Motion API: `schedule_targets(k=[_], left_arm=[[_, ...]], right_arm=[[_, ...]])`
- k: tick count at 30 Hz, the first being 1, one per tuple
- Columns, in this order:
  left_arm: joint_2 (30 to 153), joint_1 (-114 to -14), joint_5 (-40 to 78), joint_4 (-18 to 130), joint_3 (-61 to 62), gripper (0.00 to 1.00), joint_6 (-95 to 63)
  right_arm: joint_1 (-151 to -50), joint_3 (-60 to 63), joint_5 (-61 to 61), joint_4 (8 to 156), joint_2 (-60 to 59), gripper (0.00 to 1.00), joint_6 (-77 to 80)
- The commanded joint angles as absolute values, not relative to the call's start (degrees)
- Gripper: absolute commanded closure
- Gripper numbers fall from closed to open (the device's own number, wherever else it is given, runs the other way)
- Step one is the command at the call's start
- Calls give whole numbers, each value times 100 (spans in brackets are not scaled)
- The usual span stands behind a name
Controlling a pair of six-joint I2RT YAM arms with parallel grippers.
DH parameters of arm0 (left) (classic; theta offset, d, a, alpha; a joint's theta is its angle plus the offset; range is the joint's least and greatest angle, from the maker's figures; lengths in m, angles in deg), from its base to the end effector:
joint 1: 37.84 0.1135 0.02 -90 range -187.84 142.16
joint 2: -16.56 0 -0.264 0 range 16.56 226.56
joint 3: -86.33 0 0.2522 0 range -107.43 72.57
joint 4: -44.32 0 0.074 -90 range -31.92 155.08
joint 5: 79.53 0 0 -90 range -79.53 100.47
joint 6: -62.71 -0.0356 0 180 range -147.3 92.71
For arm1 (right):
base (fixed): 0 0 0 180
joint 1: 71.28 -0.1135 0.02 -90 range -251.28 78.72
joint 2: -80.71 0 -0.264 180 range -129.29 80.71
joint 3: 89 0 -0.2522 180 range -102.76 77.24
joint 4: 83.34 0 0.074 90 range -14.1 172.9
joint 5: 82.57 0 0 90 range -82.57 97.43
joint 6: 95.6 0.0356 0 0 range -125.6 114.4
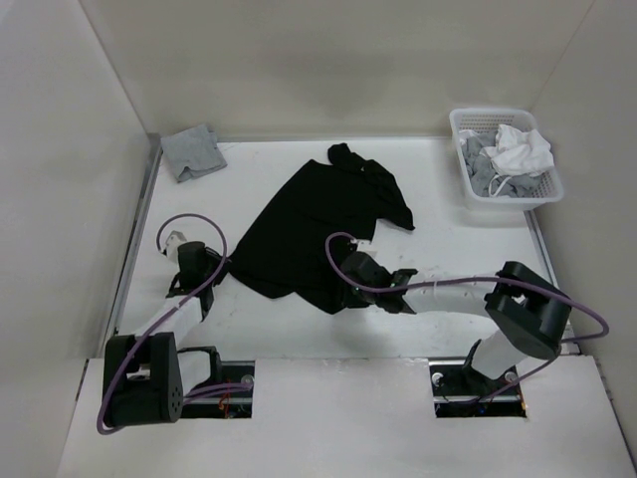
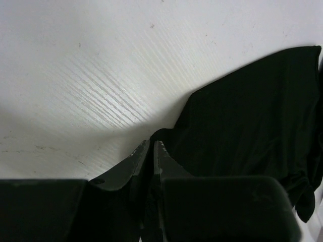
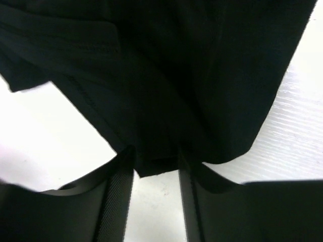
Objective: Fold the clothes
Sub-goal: Flatten the tank top out
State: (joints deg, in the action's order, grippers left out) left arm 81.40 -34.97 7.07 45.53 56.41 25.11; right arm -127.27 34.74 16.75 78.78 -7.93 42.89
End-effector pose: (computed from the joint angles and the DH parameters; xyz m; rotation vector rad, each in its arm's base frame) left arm 0.2027 0.0123 0.1435 -1.0648 1.9612 -0.4148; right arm 0.1706 0.2425 0.1584 -0.0911 2.5283 0.5963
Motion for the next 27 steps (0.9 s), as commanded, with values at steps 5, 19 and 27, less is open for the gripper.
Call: schedule_targets(k=[5, 19, 27], left_arm=[[7843, -3569, 775, 4437, 5534, 96, 2640], [5420, -3877, 968, 6816, 4463, 98, 2878], [4101, -3903, 565, 8312, 4682, 82, 2614]], right_arm=[[-12766, 3153, 2272, 7728, -867, 88, 4151], [-13582, 4278, 2097, 3995, 4122, 95, 5089], [-15173, 4481, 2430, 2516, 4301, 63, 6839]])
